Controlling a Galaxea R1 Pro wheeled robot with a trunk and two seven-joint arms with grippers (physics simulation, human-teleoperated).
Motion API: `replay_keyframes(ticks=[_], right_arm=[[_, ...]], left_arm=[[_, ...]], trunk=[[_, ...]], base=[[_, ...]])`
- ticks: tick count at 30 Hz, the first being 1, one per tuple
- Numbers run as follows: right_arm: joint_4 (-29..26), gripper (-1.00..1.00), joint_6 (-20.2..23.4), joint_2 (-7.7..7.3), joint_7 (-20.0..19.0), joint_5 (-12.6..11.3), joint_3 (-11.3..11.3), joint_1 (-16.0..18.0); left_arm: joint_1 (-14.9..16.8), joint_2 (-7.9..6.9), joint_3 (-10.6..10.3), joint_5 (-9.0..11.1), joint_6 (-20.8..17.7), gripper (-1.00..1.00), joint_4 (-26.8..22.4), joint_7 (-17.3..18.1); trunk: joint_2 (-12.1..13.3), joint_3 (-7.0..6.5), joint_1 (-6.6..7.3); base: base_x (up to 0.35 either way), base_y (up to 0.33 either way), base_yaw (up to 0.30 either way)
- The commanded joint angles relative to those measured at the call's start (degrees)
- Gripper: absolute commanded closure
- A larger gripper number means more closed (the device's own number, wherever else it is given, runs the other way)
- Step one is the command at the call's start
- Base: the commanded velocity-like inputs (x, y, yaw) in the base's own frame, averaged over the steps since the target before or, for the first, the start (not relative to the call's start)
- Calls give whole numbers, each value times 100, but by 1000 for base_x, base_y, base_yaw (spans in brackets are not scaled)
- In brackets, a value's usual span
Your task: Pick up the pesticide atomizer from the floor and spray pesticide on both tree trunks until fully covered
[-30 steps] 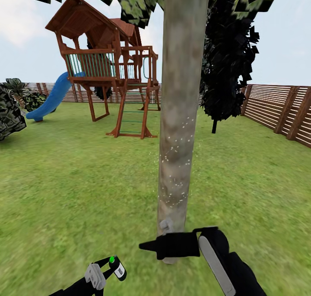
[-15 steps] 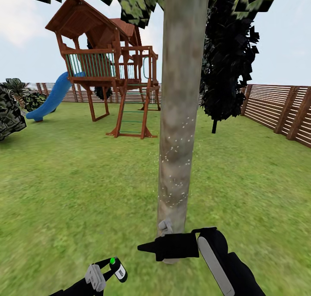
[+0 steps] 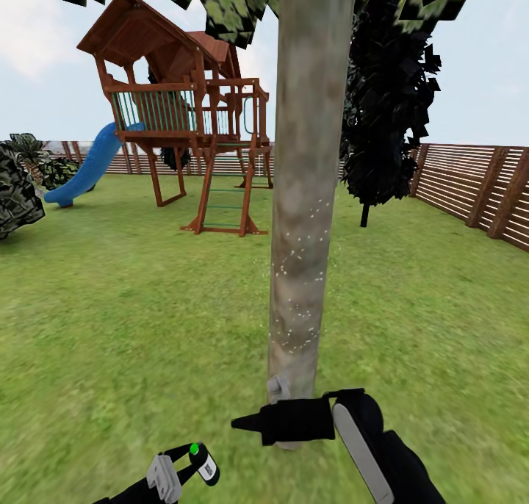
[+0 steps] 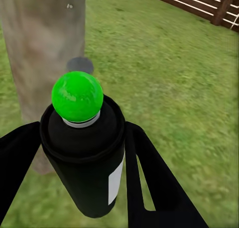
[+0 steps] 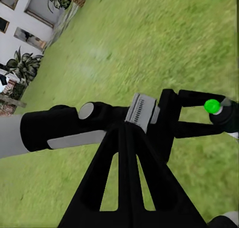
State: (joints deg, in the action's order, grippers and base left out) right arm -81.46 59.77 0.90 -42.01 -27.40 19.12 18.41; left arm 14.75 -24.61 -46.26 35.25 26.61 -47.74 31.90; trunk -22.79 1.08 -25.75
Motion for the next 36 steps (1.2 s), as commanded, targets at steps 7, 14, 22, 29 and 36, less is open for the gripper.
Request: replay_keyframes(ticks=[7, 14, 22, 29, 36], right_arm=[[375, 100, -218, 158, 179, 16, 17, 5], [470, 100, -241, 199, 219, 16, 137, 5], [611, 100, -360, 318, 220, 24, 151, 5], [670, 100, -405, 326, 286, 26, 117, 5], [765, 100, -413, 335, 471, 24, 139, 5]], left_arm=[[11, -8, -34, 61, 56, 100, -23, 147], [11, -8, -41, 61, 58, 100, -68, 167], [11, -8, -56, 61, 63, 100, -77, 176], [-17, -8, -57, 61, 63, 100, -169, 201], [-168, -8, -50, 61, 63, 100, -338, 210]], trunk=[[-12, 11, -4], [-12, 11, -4], [-12, 11, -4], [-12, 11, -4], [-12, 11, -4]], base=[[0, 0, 0], [0, 0, 0], [0, 0, 0], [0, 0, 0], [0, 0, 0]])
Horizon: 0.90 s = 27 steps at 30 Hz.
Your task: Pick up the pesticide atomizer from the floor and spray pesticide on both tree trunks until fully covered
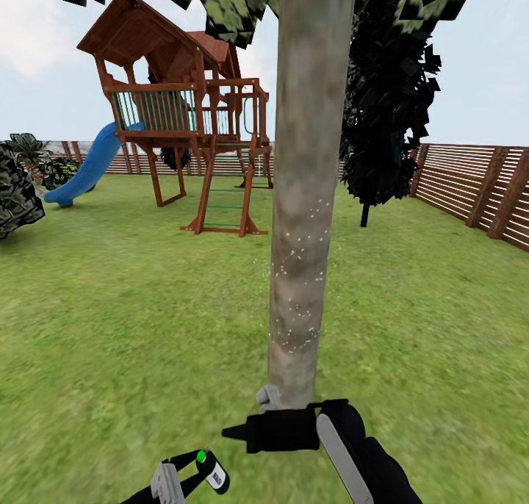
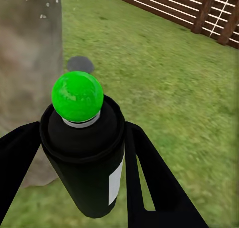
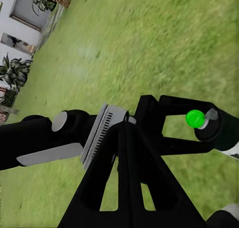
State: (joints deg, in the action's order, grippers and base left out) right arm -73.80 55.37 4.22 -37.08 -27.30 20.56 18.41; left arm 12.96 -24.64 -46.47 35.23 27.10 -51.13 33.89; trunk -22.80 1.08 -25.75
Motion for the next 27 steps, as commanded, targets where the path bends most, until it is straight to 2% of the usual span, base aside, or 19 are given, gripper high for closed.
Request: replay_keyframes(ticks=[1, 6, 11, 27], right_arm=[[26, 100, 26, 13, -21, 14, -3, 5], [230, 100, -68, 106, -6, 20, 61, 5], [267, 100, -95, 113, 97, 15, 126, 5], [319, 100, -104, 120, 113, 14, 132, 5]], left_arm=[[8, -6, -29, 63, 14, 100, 1, 12], [6, -10, -29, 63, 14, 100, -27, 8], [8, -12, -29, 63, 14, 100, -108, 4], [5, -20, -20, 63, 5, 100, -345, 4]], trunk=[[-12, 11, -4], [-12, 11, -4], [-12, 11, -4], [-12, 11, -4]], base=[[0, 0, 0], [0, 0, 0], [0, 0, 0], [0, 0, 0]])
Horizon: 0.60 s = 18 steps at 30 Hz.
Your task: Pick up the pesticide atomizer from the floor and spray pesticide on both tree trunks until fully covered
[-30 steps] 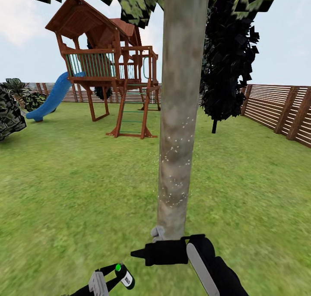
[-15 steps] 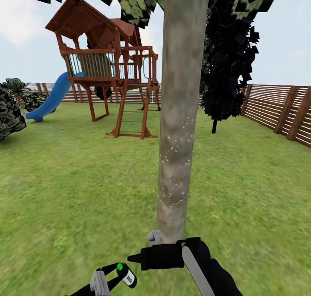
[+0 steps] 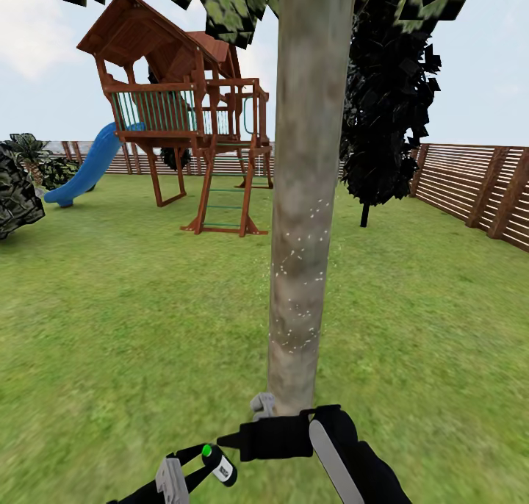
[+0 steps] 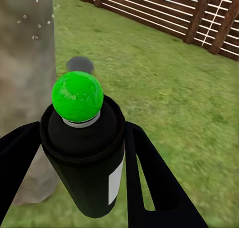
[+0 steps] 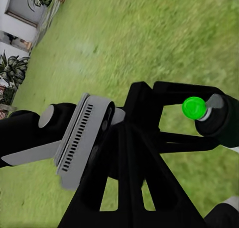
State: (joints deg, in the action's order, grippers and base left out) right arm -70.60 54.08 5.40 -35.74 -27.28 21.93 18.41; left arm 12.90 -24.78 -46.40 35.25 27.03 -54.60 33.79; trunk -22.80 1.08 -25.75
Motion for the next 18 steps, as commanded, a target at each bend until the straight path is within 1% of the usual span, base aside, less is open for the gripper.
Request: replay_keyframes(ticks=[1, 6, 11, 18], right_arm=[[10, 100, 25, 3, -20, 12, -5, 5], [36, 100, 24, 12, 6, 18, -5, 10], [37, 100, 24, 37, 173, 6, -5, 11], [38, 100, 24, 40, 196, 12, -7, 10]], left_arm=[[10, -7, -27, 63, 13, 100, -7, 13], [10, -17, -27, 64, 13, 100, -80, 5], [10, -16, -27, 62, 13, 100, -87, 4], [10, -14, -31, 62, 13, 100, -94, 4]], trunk=[[-12, 11, -4], [-12, 11, -4], [-12, 11, -4], [-12, 11, -4]], base=[[0, 0, 0], [0, 0, 0], [0, 0, 0], [0, 0, 0]])
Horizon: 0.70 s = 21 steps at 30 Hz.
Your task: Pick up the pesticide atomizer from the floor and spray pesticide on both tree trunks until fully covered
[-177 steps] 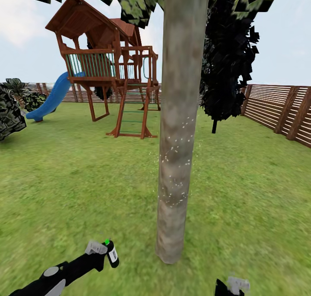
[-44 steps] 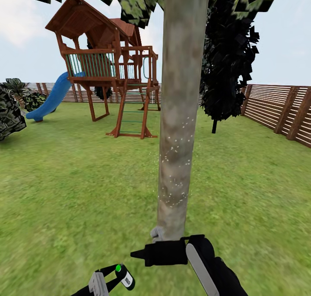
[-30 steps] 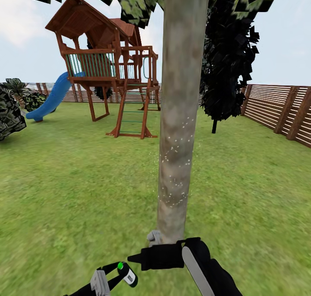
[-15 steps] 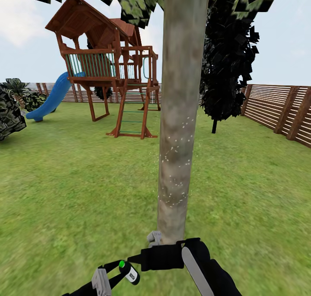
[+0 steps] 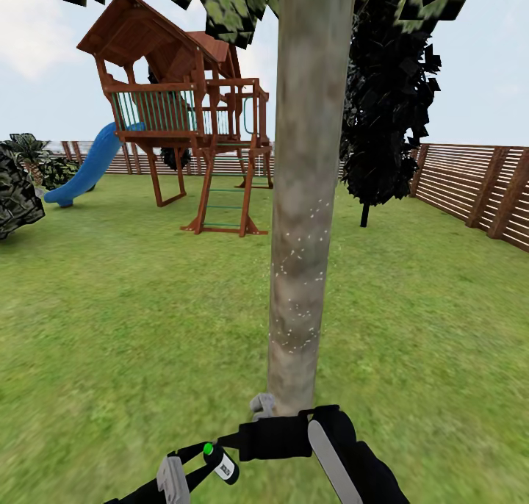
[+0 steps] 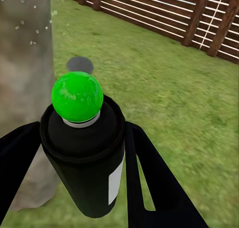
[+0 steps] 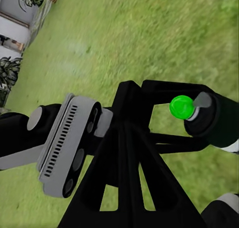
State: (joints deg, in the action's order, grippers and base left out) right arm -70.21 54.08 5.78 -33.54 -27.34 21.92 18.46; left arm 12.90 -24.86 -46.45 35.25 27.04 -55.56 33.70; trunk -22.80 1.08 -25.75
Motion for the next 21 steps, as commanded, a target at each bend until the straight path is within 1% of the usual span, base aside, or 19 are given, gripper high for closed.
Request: replay_keyframes(ticks=[1, 6, 8, 9, 12, 21], right_arm=[[-1, 100, 24, 2, -22, 18, -8, 5], [34, 100, 17, -5, -21, 13, -36, 8], [107, 100, -194, -3, 19, 12, -42, 4], [143, 100, -323, -1, 127, -10, -40, 4], [173, 100, -431, 2, 255, -42, -39, 5], [218, 100, -459, 10, 303, -45, -27, 4]], left_arm=[[10, -8, -26, 61, 12, 100, 2, 17], [10, -10, -31, 63, 12, 100, -4, 22], [10, -12, -31, 62, 12, 100, -21, 22], [9, -15, -31, 61, 12, 100, -27, 22], [3, -18, -31, 61, 12, 100, -36, 23], [-7, -28, -31, 61, 12, 100, -112, 25]], trunk=[[-12, 11, -4], [-12, 11, -4], [-12, 11, -4], [-12, 11, -4], [-12, 11, -4], [-12, 11, -4]], base=[[0, 0, 0], [0, 0, 0], [0, 0, 0], [0, 0, 0], [0, 0, 0], [0, 0, 0]])
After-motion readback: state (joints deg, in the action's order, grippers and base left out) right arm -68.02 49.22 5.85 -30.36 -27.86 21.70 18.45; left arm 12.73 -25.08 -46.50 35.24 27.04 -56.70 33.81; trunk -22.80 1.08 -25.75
